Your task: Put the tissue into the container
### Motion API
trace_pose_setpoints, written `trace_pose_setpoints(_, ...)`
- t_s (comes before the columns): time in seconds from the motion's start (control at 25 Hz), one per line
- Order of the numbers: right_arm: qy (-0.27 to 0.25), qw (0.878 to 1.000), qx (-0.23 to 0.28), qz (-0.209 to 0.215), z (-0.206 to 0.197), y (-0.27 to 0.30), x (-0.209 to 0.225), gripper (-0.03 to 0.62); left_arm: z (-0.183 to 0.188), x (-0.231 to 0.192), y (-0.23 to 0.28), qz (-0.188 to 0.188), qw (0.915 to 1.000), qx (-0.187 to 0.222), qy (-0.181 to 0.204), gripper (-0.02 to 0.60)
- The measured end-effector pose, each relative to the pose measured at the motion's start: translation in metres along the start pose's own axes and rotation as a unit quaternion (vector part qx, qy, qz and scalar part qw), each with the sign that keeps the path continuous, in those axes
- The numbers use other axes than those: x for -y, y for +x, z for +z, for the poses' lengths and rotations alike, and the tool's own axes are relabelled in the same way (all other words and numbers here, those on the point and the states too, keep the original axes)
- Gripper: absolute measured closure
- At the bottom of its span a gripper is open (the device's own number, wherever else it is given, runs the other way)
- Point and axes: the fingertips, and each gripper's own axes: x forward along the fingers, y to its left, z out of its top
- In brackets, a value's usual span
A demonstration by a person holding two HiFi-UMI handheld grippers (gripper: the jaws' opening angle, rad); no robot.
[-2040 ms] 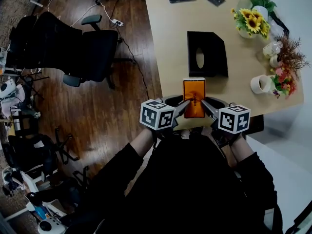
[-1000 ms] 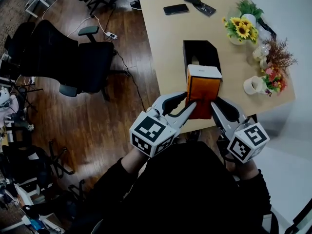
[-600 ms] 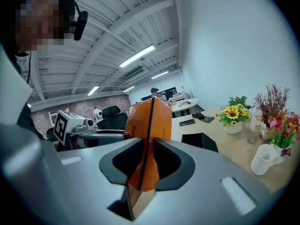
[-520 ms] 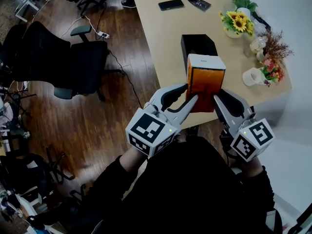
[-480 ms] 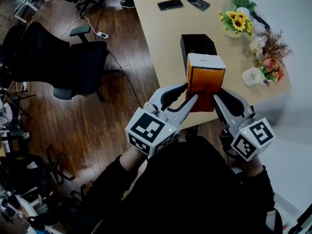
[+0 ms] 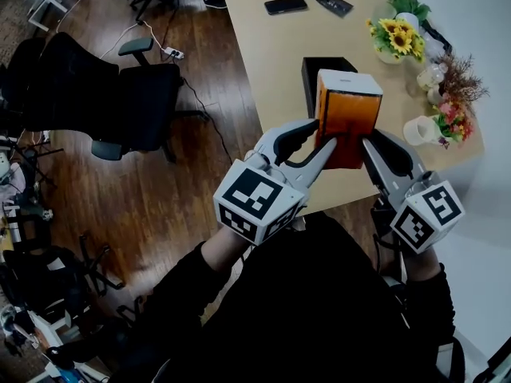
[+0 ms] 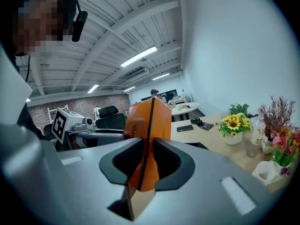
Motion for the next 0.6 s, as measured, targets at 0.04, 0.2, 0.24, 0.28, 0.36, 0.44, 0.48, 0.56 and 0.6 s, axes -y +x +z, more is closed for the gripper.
trace_pose_setpoints(0.04, 0.0, 1.0, -0.003, 0.004, 0.0, 0.004, 0.004, 0.517, 0.0, -0.004, 0.004, 0.004, 1.0, -0.003, -0.005, 0.479)
trace_pose_setpoints(0.2, 0.005, 1.0, -0.018, 0.02, 0.002, 0.02, 0.028, 0.517, -0.002, -0.019, 0.026, 0.019, 0.9994, -0.017, -0.022, 0.479)
trace_pose_setpoints(0.24, 0.006, 0.999, -0.021, 0.024, 0.003, 0.024, 0.035, 0.517, -0.002, -0.024, 0.033, 0.024, 0.9992, -0.021, -0.023, 0.479)
trace_pose_setpoints(0.28, 0.008, 0.999, -0.024, 0.028, 0.004, 0.029, 0.042, 0.517, -0.001, -0.028, 0.04, 0.029, 0.999, -0.026, -0.023, 0.479)
trace_pose_setpoints(0.36, 0.015, 0.999, -0.03, 0.036, 0.006, 0.038, 0.056, 0.519, 0.0, -0.037, 0.054, 0.039, 0.9984, -0.034, -0.023, 0.479)
trace_pose_setpoints(0.44, 0.024, 0.998, -0.034, 0.043, 0.006, 0.047, 0.069, 0.519, -0.001, -0.045, 0.066, 0.045, 0.9978, -0.042, -0.026, 0.48)
trace_pose_setpoints(0.48, 0.028, 0.998, -0.036, 0.047, 0.005, 0.051, 0.076, 0.519, -0.002, -0.049, 0.072, 0.047, 0.9974, -0.046, -0.028, 0.48)
trace_pose_setpoints(0.56, 0.036, 0.997, -0.041, 0.053, 0.003, 0.057, 0.086, 0.519, -0.004, -0.055, 0.082, 0.051, 0.9966, -0.054, -0.034, 0.48)
trace_pose_setpoints(0.6, 0.041, 0.997, -0.044, 0.056, 0.001, 0.061, 0.091, 0.519, -0.006, -0.058, 0.087, 0.052, 0.9962, -0.059, -0.038, 0.48)
